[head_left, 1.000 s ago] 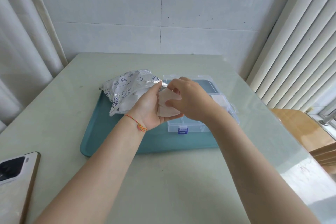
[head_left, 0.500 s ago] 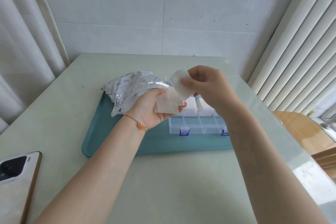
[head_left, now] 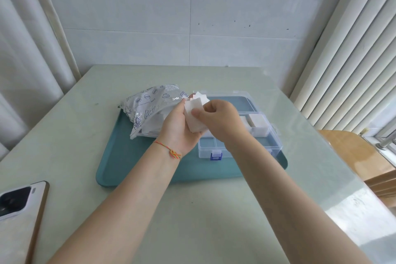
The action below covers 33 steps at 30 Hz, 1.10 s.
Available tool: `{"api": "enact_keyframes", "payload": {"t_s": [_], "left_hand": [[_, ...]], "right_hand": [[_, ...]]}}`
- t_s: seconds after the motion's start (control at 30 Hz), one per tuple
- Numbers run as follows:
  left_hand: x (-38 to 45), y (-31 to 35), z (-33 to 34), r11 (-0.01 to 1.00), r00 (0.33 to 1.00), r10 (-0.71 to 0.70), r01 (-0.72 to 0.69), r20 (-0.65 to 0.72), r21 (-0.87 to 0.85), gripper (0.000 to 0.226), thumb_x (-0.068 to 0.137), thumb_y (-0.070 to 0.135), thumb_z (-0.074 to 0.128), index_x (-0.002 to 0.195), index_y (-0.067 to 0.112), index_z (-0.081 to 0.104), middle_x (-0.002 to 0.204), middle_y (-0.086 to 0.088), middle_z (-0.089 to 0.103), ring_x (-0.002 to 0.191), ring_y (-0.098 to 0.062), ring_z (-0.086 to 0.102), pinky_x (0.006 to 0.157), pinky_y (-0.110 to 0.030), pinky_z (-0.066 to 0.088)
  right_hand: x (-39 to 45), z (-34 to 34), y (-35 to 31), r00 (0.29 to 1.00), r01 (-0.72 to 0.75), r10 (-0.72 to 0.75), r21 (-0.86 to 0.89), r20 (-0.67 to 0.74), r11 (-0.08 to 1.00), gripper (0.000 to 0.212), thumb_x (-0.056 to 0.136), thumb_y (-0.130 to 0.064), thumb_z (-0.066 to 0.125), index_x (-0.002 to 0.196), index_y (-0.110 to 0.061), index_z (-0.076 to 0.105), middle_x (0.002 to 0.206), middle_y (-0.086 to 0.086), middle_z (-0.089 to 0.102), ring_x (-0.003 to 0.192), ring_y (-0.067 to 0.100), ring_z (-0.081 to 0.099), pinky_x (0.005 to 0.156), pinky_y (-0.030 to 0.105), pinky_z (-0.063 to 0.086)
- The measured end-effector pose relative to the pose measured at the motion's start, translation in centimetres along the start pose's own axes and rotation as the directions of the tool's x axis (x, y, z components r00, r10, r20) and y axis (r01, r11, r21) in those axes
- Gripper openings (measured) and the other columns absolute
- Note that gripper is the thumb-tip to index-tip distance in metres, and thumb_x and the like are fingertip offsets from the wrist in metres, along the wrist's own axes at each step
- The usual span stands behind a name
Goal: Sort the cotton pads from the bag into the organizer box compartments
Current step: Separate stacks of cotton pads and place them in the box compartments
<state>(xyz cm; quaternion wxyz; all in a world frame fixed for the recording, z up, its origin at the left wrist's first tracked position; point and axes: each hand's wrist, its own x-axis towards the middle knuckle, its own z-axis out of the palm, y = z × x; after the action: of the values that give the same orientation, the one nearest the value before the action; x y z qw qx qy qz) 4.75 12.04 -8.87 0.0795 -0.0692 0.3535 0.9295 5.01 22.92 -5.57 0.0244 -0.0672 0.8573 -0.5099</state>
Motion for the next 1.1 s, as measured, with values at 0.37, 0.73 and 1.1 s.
{"api": "enact_keyframes", "payload": {"t_s": [0.37, 0.73, 1.1], "left_hand": [[-0.1, 0.1, -0.1, 0.997, 0.991, -0.017, 0.025, 0.129, -0.067, 0.022, 0.103, 0.035, 0.03, 0.119, 0.029, 0.044, 0.09, -0.004, 0.066, 0.074, -0.021, 0.066, 0.063, -0.029, 0.052], [-0.3, 0.1, -0.2, 0.999, 0.993, -0.009, 0.013, 0.117, -0.039, 0.032, 0.104, 0.037, 0.027, 0.121, 0.02, 0.049, 0.098, -0.01, 0.065, 0.079, -0.025, 0.067, 0.063, -0.037, 0.057], [-0.9, 0.8, 0.3, 0.995, 0.997, -0.074, 0.076, 0.035, -0.067, 0.036, 0.103, 0.034, 0.034, 0.112, 0.013, 0.062, 0.099, -0.013, 0.072, 0.087, -0.028, 0.07, 0.086, -0.041, 0.053]], "right_hand": [[0.2, 0.1, 0.2, 0.996, -0.064, 0.06, 0.065, 0.061, 0.996, 0.026, 0.084, -0.015, 0.07, 0.109, -0.009, 0.062, 0.105, 0.006, 0.068, 0.095, 0.025, 0.067, 0.079, 0.036, 0.056], [0.1, -0.4, -0.2, 0.994, -0.062, 0.055, 0.064, 0.097, 0.996, 0.024, 0.081, -0.019, 0.06, 0.099, -0.006, 0.068, 0.101, 0.014, 0.072, 0.098, 0.033, 0.068, 0.088, 0.053, 0.056], [-0.1, -4.5, -0.5, 0.926, 0.341, -0.255, -0.328, 0.278, 0.881, 0.021, 0.091, -0.021, 0.065, 0.092, 0.0, 0.063, 0.095, 0.012, 0.062, 0.083, 0.022, 0.055, 0.076, 0.031, 0.041]]}}
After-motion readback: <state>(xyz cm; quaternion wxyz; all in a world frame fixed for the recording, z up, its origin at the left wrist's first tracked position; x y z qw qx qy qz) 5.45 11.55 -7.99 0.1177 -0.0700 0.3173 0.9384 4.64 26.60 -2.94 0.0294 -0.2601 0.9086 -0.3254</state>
